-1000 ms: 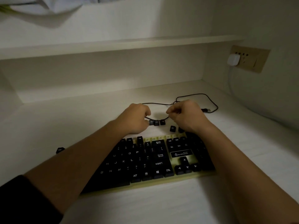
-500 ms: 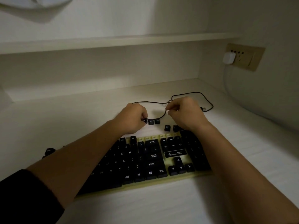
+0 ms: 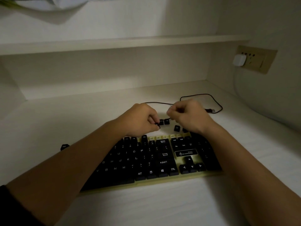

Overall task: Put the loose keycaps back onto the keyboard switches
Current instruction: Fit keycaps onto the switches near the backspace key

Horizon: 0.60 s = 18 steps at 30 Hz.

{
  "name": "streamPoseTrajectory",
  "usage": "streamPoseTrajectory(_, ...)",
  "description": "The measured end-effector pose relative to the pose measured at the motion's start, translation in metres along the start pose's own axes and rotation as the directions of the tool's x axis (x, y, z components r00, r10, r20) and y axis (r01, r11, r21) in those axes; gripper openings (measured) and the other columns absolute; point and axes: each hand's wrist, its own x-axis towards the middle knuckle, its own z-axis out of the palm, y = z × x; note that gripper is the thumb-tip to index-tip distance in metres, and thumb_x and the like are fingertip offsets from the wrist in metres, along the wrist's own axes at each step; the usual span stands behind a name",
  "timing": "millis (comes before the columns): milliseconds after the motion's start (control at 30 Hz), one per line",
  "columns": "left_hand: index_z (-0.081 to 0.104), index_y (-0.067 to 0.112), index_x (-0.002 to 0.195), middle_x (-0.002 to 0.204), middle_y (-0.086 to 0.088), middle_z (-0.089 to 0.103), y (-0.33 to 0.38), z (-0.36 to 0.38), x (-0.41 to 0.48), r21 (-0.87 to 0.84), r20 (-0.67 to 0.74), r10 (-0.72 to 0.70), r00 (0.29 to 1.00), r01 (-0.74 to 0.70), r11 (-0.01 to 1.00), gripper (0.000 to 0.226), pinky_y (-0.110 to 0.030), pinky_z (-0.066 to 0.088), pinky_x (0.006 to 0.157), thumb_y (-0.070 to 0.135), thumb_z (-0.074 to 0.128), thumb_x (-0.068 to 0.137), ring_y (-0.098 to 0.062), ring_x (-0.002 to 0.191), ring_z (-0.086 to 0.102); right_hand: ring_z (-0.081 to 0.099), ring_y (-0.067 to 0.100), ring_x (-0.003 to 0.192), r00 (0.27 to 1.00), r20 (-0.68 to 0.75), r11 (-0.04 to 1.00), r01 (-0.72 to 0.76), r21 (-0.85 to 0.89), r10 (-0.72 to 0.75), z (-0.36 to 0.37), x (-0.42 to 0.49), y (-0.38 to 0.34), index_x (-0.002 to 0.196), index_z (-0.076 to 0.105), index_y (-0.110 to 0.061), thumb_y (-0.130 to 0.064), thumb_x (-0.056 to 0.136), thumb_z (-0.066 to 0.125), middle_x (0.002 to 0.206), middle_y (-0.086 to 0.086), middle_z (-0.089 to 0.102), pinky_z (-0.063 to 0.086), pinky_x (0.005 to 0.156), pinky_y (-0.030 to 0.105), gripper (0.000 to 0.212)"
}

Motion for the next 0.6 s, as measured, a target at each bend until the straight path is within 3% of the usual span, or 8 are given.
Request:
streamPoseTrajectory(100,0.075,0.022,0.093,0.087,0.008,0.076,0.002,-0.004,-0.007,-0.048,0.037,0.020,0.999,-0.018,0.999,0.015,-0.031,0.058,0.084,0.022,0.077,0.078,0.000,0.080,0.070,0.058,-0.011,0.057,0.988,0.143,0.998,0.054,-0.024,-0.050,0.011,-0.002,-0.002,0.092,0.079,-0.016,-0.018,0.092,0.068,0.076,-0.011,0.070,0.041,0.054,0.006,0.010)
streamPoseTrajectory(233,0.077,0.023,0.093,0.084,0.011,0.076,0.002,-0.013,-0.017,-0.052,0.057,0.046,0.997,-0.043,0.998,0.014,-0.032,0.058,0.084,0.021,0.076,0.080,0.000,0.079,0.070,0.062,-0.006,0.069,0.972,0.229,0.996,0.072,-0.053,-0.058,0.020,-0.003,-0.001,0.094,0.078,-0.019,-0.021,0.090,0.071,0.080,-0.009,0.073,0.043,0.062,0.006,0.009)
streamPoseTrajectory(400,0.077,0.025,0.099,0.087,0.007,0.077,-0.001,-0.013,-0.026,0.047,0.123,0.054,0.991,-0.061,0.997,0.016,-0.040,0.056,0.084,0.020,0.068,0.087,-0.013,0.080,0.071,0.064,-0.001,0.083,0.958,0.286,0.997,0.040,-0.072,-0.018,0.020,-0.004,-0.003,0.104,0.077,-0.018,-0.016,0.091,0.069,0.093,-0.006,0.073,0.044,0.068,0.005,0.015)
streamPoseTrajectory(600,0.078,0.022,0.093,0.084,0.007,0.077,-0.006,-0.006,-0.030,-0.020,0.063,0.024,0.998,-0.023,1.000,0.012,-0.030,0.058,0.082,0.019,0.072,0.083,0.001,0.076,0.070,0.063,-0.001,0.077,0.949,0.316,0.997,0.026,-0.070,-0.003,0.020,-0.006,-0.004,0.100,0.076,-0.021,-0.016,0.091,0.069,0.085,-0.008,0.070,0.041,0.064,0.004,0.013)
